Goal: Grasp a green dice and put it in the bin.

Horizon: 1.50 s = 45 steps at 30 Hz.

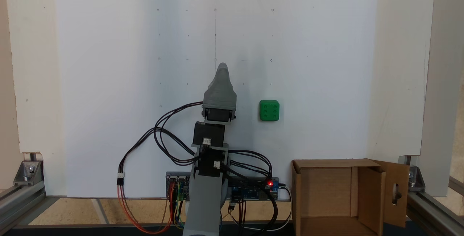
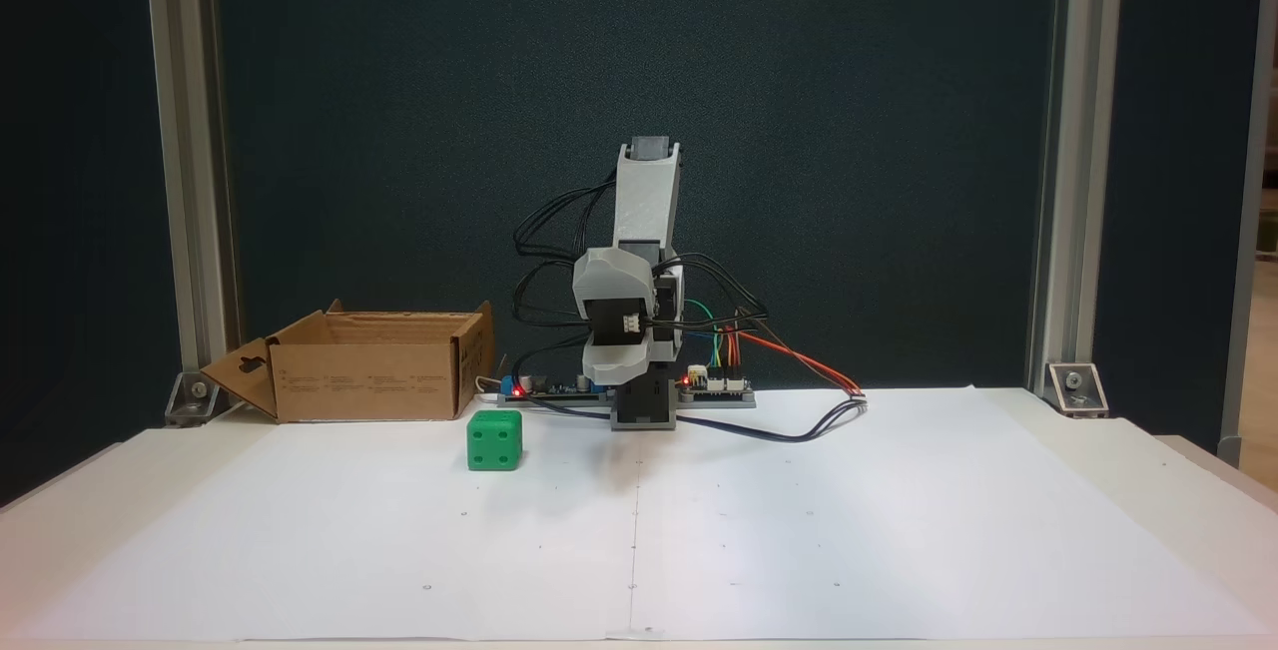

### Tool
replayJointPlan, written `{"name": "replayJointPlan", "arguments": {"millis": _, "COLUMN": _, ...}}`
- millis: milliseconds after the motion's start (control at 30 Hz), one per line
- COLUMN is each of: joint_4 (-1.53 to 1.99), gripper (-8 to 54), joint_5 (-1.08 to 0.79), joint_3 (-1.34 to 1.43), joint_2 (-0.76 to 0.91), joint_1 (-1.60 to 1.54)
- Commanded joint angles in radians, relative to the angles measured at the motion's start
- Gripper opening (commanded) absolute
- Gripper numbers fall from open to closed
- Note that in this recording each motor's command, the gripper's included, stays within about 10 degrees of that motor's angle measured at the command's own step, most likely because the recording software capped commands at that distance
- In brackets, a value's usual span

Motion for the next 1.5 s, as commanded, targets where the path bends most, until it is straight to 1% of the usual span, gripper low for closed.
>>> {"name": "replayJointPlan", "arguments": {"millis": 0, "joint_4": -0.017, "gripper": 44.9, "joint_5": -0.040, "joint_3": 0.048, "joint_2": 0.106, "joint_1": 0.014}}
{"name": "replayJointPlan", "arguments": {"millis": 1333, "joint_4": -0.057, "gripper": 44.0, "joint_5": -0.035, "joint_3": 0.048, "joint_2": 0.107, "joint_1": 0.031}}
{"name": "replayJointPlan", "arguments": {"millis": 1467, "joint_4": -0.144, "gripper": 43.8, "joint_5": -0.037, "joint_3": 0.048, "joint_2": 0.107, "joint_1": 0.011}}
